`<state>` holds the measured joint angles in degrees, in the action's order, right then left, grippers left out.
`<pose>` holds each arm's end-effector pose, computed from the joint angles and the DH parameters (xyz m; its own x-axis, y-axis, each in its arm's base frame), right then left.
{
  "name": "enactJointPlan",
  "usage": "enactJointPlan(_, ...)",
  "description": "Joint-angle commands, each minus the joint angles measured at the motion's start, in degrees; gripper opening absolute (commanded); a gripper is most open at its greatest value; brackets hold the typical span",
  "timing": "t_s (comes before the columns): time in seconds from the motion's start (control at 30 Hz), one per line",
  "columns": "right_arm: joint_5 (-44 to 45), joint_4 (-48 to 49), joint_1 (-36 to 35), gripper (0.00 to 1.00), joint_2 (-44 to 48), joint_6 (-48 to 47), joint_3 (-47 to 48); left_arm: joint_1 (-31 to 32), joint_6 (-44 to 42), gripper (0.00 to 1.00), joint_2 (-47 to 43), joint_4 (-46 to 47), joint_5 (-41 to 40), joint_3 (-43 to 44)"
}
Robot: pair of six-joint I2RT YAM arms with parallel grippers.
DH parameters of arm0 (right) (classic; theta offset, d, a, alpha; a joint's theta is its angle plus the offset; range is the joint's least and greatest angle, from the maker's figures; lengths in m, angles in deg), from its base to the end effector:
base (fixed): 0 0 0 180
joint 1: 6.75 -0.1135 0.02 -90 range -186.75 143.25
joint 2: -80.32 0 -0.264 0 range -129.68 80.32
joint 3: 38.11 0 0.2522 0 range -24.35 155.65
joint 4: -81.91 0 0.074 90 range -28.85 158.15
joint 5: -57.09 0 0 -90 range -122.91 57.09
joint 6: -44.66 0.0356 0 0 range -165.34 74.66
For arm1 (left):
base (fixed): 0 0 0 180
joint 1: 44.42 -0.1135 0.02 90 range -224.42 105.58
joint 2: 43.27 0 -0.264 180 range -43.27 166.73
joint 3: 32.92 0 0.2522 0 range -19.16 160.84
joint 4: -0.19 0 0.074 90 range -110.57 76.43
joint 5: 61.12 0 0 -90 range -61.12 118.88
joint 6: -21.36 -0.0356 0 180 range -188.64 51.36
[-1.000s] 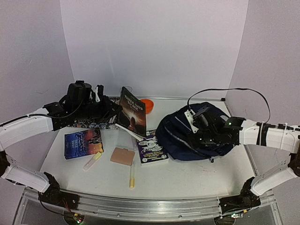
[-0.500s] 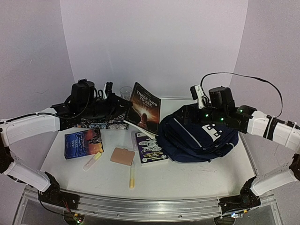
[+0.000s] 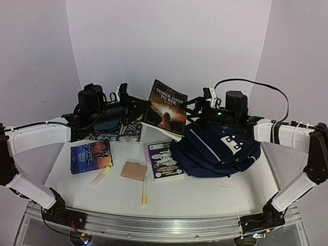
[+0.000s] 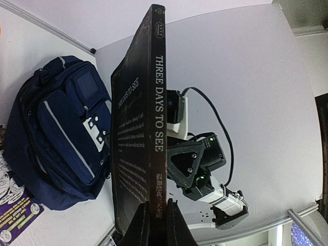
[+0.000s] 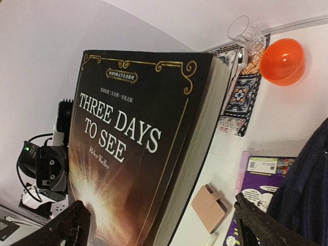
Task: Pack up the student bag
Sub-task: Pass from the left arm to the right
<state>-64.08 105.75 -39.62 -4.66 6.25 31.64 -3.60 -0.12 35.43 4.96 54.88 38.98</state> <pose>0.2785 0.2019 0.3259 -0.6226 0.3960 -0.6750 -0.6541 0.2103 0.7266 0.2355 -0.2240 0.3388 -0.8650 -0.3580 -0.3515 0.3116 0.1657 -0.9356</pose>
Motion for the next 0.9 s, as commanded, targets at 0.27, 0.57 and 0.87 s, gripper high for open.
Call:
enactJointPlan(0.27, -14.6, 32.2, 0.2, 0.86, -9.5, 20.4, 4.3, 0.1, 6.4, 0.0, 2.8, 17.6, 5.1, 5.5)
enactJointPlan(0.57, -16.1, 45.1, 1.1, 0.27, -12.0, 28.3, 5.4, -0.5, 6.7, 0.0, 2.9, 18.8, 4.5, 1.9)
enactJointPlan(0.87, -10.8, 45.2, 1.4, 0.0, -9.8, 29.4, 5.2, -0.8, 5.9, 0.49, 2.7, 18.7, 0.0, -4.0)
